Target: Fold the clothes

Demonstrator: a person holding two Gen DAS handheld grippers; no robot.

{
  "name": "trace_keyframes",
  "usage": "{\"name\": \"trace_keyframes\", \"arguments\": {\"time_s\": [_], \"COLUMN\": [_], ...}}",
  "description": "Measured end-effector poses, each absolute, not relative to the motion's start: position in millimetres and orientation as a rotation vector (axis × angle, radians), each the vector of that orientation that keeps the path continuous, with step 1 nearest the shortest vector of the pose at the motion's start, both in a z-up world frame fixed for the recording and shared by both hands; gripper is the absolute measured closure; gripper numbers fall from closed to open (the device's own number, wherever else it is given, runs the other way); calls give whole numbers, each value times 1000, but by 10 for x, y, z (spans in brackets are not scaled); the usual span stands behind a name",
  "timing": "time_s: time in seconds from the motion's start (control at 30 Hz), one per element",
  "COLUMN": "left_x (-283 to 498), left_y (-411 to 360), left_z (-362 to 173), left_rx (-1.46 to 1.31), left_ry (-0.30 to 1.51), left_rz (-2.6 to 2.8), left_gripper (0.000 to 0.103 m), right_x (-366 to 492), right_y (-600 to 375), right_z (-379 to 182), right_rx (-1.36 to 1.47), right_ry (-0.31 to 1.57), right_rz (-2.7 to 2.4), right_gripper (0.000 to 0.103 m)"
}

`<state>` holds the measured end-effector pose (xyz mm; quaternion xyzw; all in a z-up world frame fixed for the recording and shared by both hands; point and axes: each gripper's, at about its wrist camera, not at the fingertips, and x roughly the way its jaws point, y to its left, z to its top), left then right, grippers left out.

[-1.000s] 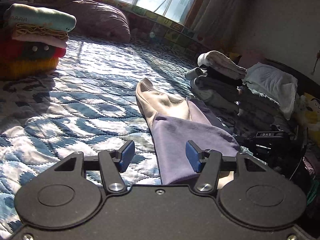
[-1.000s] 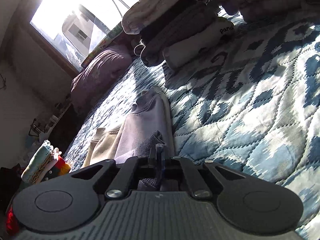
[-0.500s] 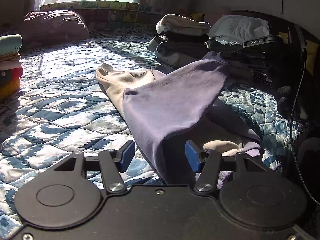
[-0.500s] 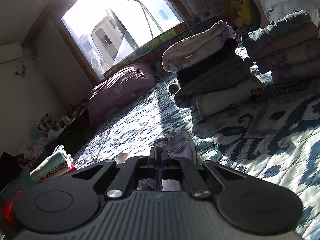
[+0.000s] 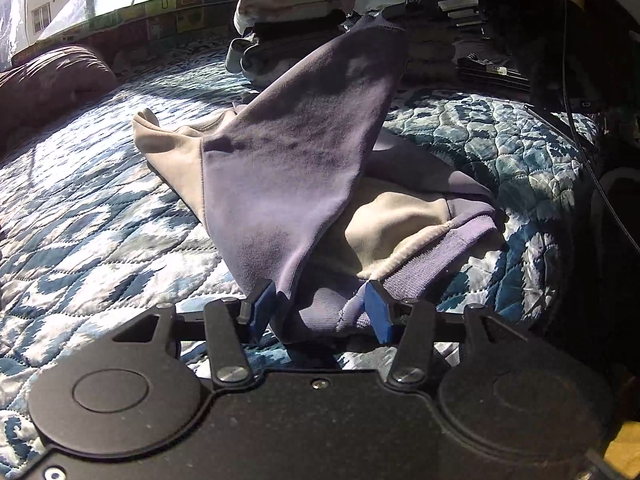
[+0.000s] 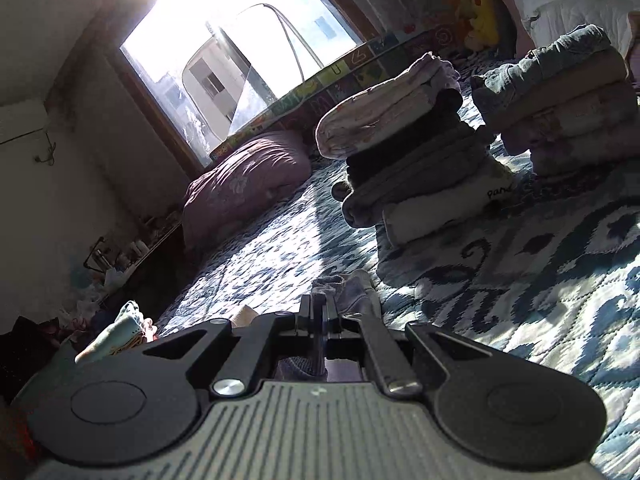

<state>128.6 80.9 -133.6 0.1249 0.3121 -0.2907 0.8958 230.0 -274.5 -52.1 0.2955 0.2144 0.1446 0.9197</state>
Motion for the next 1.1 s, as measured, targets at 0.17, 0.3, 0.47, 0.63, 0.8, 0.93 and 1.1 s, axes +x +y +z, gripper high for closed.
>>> {"name": "trace_keyframes", "arguments": {"time_s": [0.17,0.3,0.47,0.63,0.8,0.93,1.1], "left_x": [1285,1293,1302,1303,1310,1312,1319], "left_y": [820,821,826,840,857,862,877], "left_z": [-1365,-1361,-1358,-1360,-1361,-1364,-1365], "left_rx": [262,258,248,240,233,231,220], "left_ry": [660,663,665,667,670,673,679], "left_rz": [-613,-618,-621,-624,-628,-632,-640], "left_gripper": [55,55,55,55,55,55,55], "right_x": [2198,2162,2094,1956,1834,1713,1704], "right_y": [-2852,-2918,-3039,-3115,-3174,-3288,-3320], "right_z": [-555,-568,-635,-642,-747,-986,-1324], "right_rx": [649,650,695,740,755,813,848], "right_ry": [445,455,464,450,472,501,536], "right_rz": [296,280,256,253,205,130,133], "right_gripper": [97,97,97,97,97,97,97]}}
